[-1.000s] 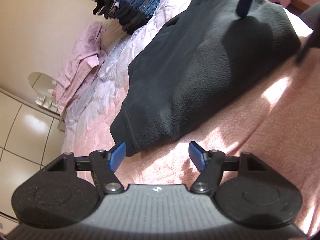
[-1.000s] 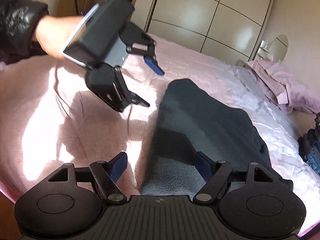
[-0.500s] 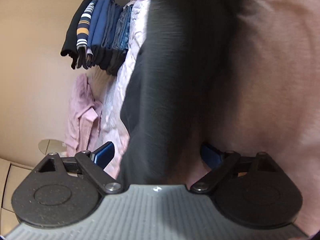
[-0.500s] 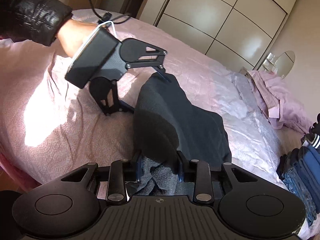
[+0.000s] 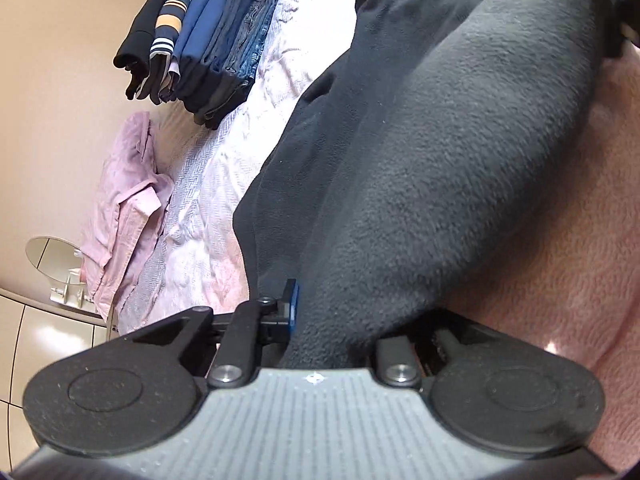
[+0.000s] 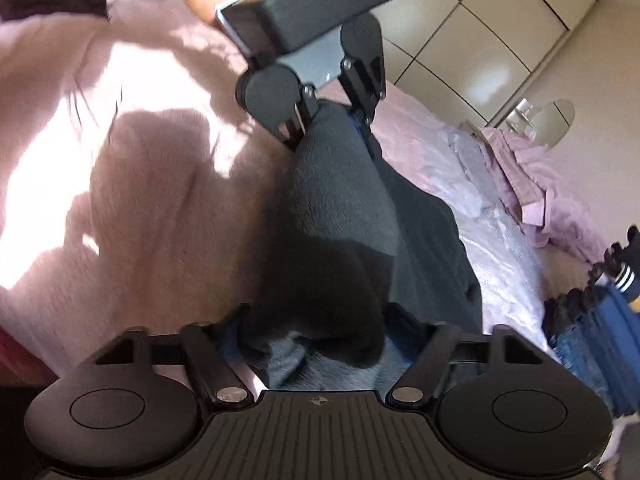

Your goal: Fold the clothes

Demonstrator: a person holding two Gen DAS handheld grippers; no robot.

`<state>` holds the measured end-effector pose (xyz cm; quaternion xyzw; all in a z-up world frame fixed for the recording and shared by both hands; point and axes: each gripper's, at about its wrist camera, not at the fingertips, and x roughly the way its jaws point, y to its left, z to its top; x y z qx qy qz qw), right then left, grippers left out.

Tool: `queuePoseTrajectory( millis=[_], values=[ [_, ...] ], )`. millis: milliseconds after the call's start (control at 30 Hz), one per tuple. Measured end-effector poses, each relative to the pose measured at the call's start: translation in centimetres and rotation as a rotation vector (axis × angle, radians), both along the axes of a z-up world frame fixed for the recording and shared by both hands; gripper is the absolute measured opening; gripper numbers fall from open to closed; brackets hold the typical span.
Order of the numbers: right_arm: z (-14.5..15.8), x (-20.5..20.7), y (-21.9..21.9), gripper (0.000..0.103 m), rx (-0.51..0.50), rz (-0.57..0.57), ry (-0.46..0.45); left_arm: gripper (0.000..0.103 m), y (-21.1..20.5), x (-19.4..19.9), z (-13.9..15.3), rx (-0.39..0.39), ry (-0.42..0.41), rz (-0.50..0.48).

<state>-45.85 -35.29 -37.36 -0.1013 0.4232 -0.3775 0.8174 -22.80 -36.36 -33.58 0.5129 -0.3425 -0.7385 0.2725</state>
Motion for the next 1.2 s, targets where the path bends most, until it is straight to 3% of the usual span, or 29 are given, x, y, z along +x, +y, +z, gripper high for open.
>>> queuePoseTrajectory(
  millis=[33, 100, 267, 433, 533, 700, 767, 833, 933, 1033, 1200],
  values=[
    [0.2, -0.8, -0.4, 0.036, 0.006, 0.027, -0.002, 0.015, -0.1, 0.0, 0.3, 0.011, 0.005, 0.005],
    [1.4, -2.8, -1.4, 0.031, 0.018, 0.098, -0.023, 0.014, -0.1, 0.5, 1.5, -0.004, 0.008, 0.035],
    [6.9, -3.9, -6.4, 0.027, -0.116, 0.231, 0.026, 0.014, 0.2, 2.5, 5.5, -0.074, 0.010, 0.136],
    [13.3, -3.1, -9.5, 0.027, -0.239, 0.381, -0.087, 0.012, 6.4, 6.6, 12.2, -0.167, 0.013, 0.331],
    [13.9, -2.2, -7.9, 0.027, -0.285, 0.470, -0.097, 0.012, 13.7, 6.4, 9.8, -0.067, -0.035, 0.359],
    [7.8, -3.3, -2.9, 0.027, -0.114, 0.516, -0.086, 0.018, 26.1, 5.2, 3.7, 0.131, -0.130, 0.376],
    [6.0, -5.0, -1.9, 0.027, -0.054, 0.472, -0.091, 0.027, 29.3, 4.7, 0.5, 0.158, -0.153, 0.381],
    [4.2, -6.7, -0.9, 0.027, 0.006, 0.428, -0.097, 0.030, 31.4, 4.8, -0.7, 0.130, -0.108, 0.423],
    [2.1, -9.0, 0.6, 0.027, 0.080, 0.365, -0.106, 0.031, 32.3, 5.9, 1.2, 0.156, 0.062, 0.544],
    [3.1, -9.6, 1.4, 0.027, 0.079, 0.326, -0.146, 0.032, 32.8, 7.0, 4.1, 0.186, 0.184, 0.601],
    [5.4, -8.0, 0.6, 0.030, 0.183, 0.288, -0.329, 0.034, 31.2, 11.1, 8.5, 0.264, 0.471, 0.718]
  ],
)
